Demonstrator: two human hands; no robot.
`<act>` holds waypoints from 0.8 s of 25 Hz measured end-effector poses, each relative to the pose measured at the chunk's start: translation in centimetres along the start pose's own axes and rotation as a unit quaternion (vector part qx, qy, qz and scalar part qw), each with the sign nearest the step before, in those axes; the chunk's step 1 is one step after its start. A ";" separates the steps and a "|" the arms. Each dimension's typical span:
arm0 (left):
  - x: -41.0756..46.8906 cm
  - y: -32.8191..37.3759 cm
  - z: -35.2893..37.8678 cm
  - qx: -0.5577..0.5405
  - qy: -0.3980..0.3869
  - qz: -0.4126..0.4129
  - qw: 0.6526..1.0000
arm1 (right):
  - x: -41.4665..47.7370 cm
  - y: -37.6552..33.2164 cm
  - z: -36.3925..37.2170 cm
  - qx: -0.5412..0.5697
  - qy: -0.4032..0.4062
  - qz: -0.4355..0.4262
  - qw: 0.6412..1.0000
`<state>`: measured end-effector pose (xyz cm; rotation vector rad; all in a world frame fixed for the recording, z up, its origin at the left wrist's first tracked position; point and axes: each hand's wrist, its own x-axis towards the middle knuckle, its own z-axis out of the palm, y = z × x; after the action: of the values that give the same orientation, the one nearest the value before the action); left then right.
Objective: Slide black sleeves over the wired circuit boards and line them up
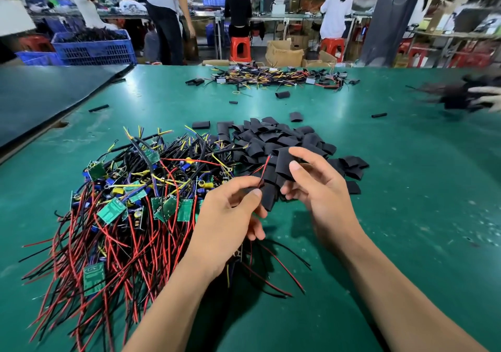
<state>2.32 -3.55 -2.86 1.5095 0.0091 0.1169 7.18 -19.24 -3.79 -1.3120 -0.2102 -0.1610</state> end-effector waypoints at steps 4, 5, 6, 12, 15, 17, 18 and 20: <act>0.0 -0.2 0.2 0.026 0.017 0.003 1.000 | 0.3 0.1 0.2 0.068 0.047 0.020 0.996; 0.1 -0.3 0.2 0.030 0.018 0.003 0.999 | 0.3 0.1 0.2 0.081 0.055 0.025 0.995; 0.1 -0.3 0.3 0.029 0.017 0.000 0.999 | 0.3 0.1 0.2 0.090 0.060 0.030 0.994; 0.1 0.0 0.3 0.021 0.024 -0.021 0.999 | 0.3 -0.1 0.4 0.058 0.093 0.006 0.994; 0.0 0.0 0.3 0.028 0.029 -0.017 0.999 | 0.0 -0.2 0.4 0.014 0.076 -0.007 0.997; 0.0 0.0 0.3 0.029 0.032 -0.012 0.999 | -0.3 -0.2 0.5 -0.013 0.060 -0.013 0.998; 0.0 0.0 0.3 0.028 0.032 -0.009 0.999 | -0.4 -0.3 0.5 -0.024 0.053 -0.018 0.998; -0.1 0.1 0.3 0.027 0.030 -0.001 0.999 | -0.7 -0.3 0.6 -0.051 0.034 -0.032 0.998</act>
<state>2.24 -3.85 -2.76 1.5599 0.0622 0.1613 6.43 -18.70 -3.56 -1.3998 -0.1884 -0.2737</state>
